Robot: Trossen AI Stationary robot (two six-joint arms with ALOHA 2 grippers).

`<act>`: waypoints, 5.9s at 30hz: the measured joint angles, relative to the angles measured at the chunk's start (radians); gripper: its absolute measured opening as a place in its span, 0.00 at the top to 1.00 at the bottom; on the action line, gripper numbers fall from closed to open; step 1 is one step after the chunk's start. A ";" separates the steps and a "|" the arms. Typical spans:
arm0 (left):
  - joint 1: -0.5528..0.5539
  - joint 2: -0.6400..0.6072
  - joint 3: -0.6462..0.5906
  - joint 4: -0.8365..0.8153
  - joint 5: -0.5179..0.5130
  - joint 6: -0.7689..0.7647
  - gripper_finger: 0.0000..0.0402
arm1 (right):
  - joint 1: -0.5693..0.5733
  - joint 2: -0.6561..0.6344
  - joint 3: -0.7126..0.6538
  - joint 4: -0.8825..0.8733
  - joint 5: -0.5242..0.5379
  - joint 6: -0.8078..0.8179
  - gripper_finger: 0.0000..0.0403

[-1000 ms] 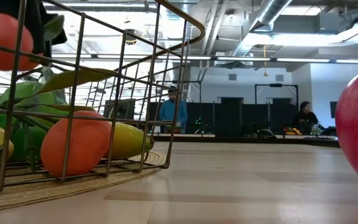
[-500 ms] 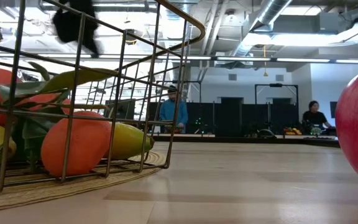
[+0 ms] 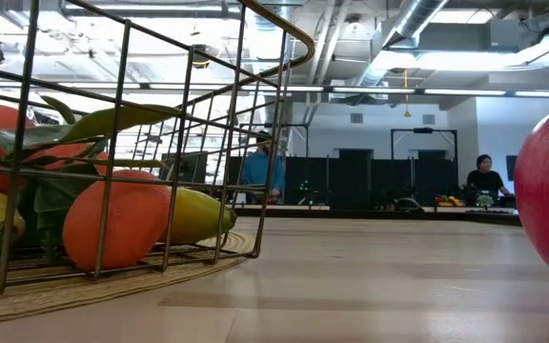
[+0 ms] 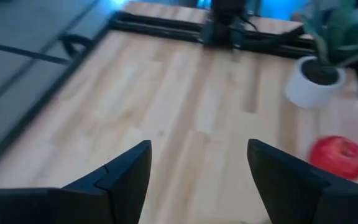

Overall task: Build produce basket
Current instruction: Put the red apple into the gold wire basket

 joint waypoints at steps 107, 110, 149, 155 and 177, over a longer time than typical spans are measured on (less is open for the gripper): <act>0.032 -0.002 0.130 -0.545 -0.032 0.188 0.38 | 0.333 0.470 -0.278 0.409 -0.278 1.028 0.63; 0.032 -0.002 0.130 -0.545 -0.032 0.188 0.38 | 0.327 0.470 -0.278 0.420 -0.276 1.028 0.65; 0.031 -0.002 0.130 -0.546 -0.040 0.188 0.38 | 0.341 0.470 -0.298 0.416 -0.253 1.027 0.68; 0.031 -0.002 0.130 -0.547 -0.040 0.188 0.38 | 0.340 0.467 -0.343 0.498 -0.259 1.038 0.68; 0.031 -0.002 0.130 -0.545 -0.040 0.181 0.38 | 0.331 0.460 -0.343 0.487 -0.257 1.031 0.96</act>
